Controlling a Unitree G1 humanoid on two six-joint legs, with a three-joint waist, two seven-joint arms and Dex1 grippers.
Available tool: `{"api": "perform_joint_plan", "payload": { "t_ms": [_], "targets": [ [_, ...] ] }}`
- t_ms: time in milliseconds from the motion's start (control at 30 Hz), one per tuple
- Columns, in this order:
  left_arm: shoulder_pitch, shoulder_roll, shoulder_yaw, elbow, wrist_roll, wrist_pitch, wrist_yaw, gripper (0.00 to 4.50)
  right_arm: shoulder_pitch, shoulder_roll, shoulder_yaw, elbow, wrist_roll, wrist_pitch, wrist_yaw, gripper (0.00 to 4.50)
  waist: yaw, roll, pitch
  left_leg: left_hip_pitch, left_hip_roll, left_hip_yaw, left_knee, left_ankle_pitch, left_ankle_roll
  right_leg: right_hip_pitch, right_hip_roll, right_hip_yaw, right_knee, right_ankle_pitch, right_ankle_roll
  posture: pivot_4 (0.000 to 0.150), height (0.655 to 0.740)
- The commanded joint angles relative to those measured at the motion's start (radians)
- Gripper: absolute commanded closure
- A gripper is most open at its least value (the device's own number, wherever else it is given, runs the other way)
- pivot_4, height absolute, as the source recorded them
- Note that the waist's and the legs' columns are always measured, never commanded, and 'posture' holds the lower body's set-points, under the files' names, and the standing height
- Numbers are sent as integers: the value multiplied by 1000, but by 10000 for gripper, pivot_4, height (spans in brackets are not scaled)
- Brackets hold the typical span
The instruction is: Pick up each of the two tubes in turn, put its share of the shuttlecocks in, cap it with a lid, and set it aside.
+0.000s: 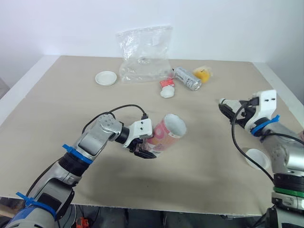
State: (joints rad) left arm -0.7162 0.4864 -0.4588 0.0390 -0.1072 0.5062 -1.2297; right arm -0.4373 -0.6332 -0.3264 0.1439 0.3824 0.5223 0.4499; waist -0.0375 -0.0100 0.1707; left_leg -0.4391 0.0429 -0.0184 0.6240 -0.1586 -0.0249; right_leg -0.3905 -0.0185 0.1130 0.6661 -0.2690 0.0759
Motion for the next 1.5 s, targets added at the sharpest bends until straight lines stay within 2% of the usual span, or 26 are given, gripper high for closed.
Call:
{"api": "perform_joint_plan", "payload": {
  "t_ms": [33, 367, 600, 1033, 1400, 1467, 1500],
  "targets": [
    [15, 7, -11, -17, 13, 15, 9, 10894, -65, -1, -17, 80, -17, -59, -8, 518, -1, 0, 0, 0, 0, 0, 0, 0, 0, 0, 0, 0, 0, 0, 0, 1500, 7400],
    [24, 18, -8, -32, 12, 24, 12, 10894, -226, 4, 6, 419, -60, -162, 24, 518, -8, 0, 0, 0, 0, 0, -1, 0, 0, 1, 0, 0, 0, 0, 0, 1500, 7400],
    [31, 19, -5, -43, 11, 34, 19, 10894, -311, 19, 12, 571, -78, -210, 42, 518, -10, 0, 0, 0, 0, 0, -1, 0, 0, 1, 0, 0, 0, 0, 0, 1500, 7400],
    [41, 24, 0, -55, 8, 45, 33, 10894, -439, 32, 39, 782, -122, -289, 63, 518, -10, 0, 0, 0, 0, 0, -1, 0, 0, 1, 0, 0, 0, 0, 0, 1500, 7400],
    [42, 28, 4, -50, 8, 46, 35, 10894, -478, 52, 44, 858, -146, -332, 49, 518, -12, 0, 0, 0, 0, 0, -1, 0, 0, 1, 0, 0, 0, 0, 0, 1500, 7400],
    [42, 28, 4, -49, 9, 45, 36, 10894, -488, 58, 42, 870, -150, -344, 36, 5745, -12, 0, 0, 0, 0, 0, -1, 0, 0, 1, 0, 0, 0, 0, 0, 1500, 7400],
    [42, 28, 4, -49, 9, 45, 37, 10894, -493, 60, 42, 877, -154, -354, 22, 11007, -12, 0, 0, 0, 0, 0, -2, 0, 0, 1, 0, 0, 0, 0, 0, 1500, 7400]
  ]
}}
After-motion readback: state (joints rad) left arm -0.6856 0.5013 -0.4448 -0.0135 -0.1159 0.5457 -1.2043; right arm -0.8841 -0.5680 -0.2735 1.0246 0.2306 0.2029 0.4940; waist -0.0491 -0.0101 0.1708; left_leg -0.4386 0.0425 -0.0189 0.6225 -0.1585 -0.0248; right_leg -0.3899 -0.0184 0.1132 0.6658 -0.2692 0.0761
